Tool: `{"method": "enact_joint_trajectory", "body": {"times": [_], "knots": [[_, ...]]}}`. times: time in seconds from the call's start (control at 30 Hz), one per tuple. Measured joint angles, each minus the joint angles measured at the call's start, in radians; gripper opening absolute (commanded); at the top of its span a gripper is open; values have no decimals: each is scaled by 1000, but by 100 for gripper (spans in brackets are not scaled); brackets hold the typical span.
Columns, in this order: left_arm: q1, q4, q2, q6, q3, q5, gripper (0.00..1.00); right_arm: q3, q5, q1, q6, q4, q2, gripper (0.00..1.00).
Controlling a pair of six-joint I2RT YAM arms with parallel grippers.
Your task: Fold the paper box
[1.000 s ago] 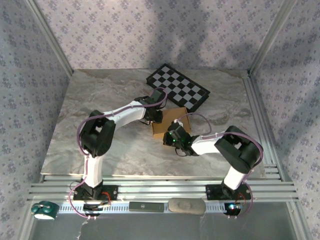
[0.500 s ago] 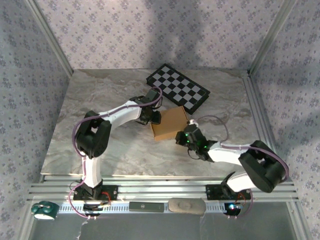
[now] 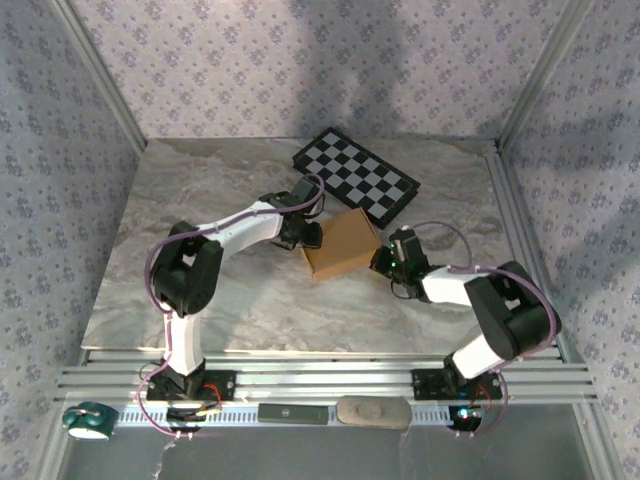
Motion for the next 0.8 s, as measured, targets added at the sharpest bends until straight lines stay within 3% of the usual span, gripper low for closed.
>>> {"method": "enact_joint_trajectory", "body": {"times": [0.2,0.47,0.63,0.8], "knots": [[0,-4,-3,0,0,-3,36,2,-2,2,8,21,8,8],[41,-76,-56,-8,18,5,41,-61,-26,-33,12,-35,-156,8],[176,-97,62,1,195,38,37,-59,-63,-78,11,-97,-160,8],[211,-93,203,13,285,74,36,-21,-88,-90,11,-160,-146,8]]}}
